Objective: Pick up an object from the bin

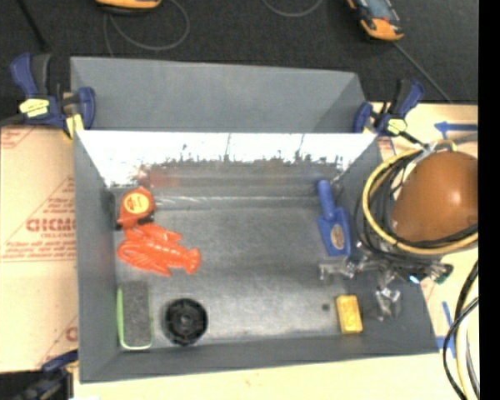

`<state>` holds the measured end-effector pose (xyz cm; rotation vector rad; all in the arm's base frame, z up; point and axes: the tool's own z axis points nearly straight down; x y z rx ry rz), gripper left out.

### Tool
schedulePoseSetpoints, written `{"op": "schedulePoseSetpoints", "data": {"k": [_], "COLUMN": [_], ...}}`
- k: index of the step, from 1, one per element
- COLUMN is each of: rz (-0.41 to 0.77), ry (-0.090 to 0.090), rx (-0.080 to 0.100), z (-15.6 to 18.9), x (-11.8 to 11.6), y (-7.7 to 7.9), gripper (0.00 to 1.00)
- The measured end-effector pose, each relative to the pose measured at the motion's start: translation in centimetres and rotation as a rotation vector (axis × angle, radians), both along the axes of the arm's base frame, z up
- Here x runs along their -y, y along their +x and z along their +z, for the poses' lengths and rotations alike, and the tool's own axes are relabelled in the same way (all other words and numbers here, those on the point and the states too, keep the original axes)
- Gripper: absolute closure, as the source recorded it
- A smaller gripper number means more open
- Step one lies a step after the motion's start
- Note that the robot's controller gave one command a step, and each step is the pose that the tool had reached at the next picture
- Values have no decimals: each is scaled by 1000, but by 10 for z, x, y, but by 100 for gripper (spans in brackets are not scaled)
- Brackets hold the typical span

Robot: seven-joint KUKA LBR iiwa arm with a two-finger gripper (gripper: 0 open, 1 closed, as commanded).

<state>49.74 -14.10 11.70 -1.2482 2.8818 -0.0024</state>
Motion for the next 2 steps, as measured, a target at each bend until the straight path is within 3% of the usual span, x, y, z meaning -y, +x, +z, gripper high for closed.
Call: {"op": "schedulePoseSetpoints", "data": {"k": [1,2], "rz": [241,569], "ry": [15,27], "rx": [-5,10], "z": [-33,-41], "x": [-8,-5], "y": [0,-9], "gripper": [0,100]}}
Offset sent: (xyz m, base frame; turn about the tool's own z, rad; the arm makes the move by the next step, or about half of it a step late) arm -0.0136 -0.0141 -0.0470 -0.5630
